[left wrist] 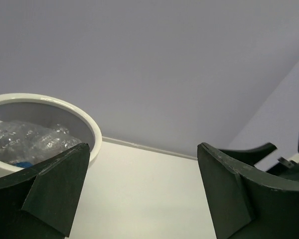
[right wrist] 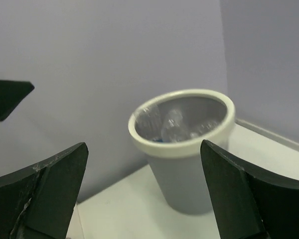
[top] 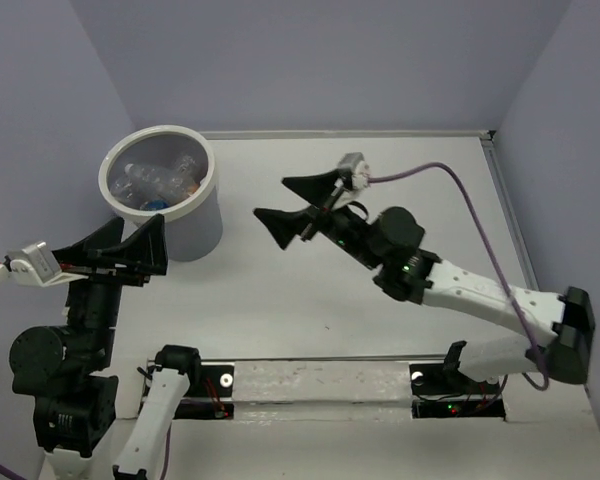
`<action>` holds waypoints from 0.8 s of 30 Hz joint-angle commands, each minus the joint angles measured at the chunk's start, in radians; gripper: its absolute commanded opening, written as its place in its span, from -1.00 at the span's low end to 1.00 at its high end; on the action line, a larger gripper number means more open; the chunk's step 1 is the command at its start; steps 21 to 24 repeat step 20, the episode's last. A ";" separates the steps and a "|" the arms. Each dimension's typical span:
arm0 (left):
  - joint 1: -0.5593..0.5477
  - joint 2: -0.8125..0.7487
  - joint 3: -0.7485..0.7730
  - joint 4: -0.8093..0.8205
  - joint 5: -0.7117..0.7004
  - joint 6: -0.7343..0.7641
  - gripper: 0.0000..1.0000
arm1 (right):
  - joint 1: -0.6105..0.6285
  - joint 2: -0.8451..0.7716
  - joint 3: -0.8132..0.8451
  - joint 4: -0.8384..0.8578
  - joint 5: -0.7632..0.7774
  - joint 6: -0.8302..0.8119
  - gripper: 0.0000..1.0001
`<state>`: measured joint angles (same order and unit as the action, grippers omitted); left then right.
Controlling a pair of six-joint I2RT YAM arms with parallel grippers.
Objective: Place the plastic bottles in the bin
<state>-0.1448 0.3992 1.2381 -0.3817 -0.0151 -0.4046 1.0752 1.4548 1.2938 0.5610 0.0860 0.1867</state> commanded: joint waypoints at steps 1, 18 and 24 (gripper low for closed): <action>-0.006 -0.051 -0.061 0.029 0.162 -0.057 0.98 | 0.008 -0.357 -0.371 -0.042 0.115 0.078 0.99; -0.007 -0.109 -0.333 0.181 0.403 -0.131 0.98 | 0.017 -1.191 -0.754 -0.687 0.406 0.186 0.99; -0.007 -0.109 -0.327 0.179 0.382 -0.129 0.98 | 0.017 -1.165 -0.723 -0.687 0.402 0.172 0.99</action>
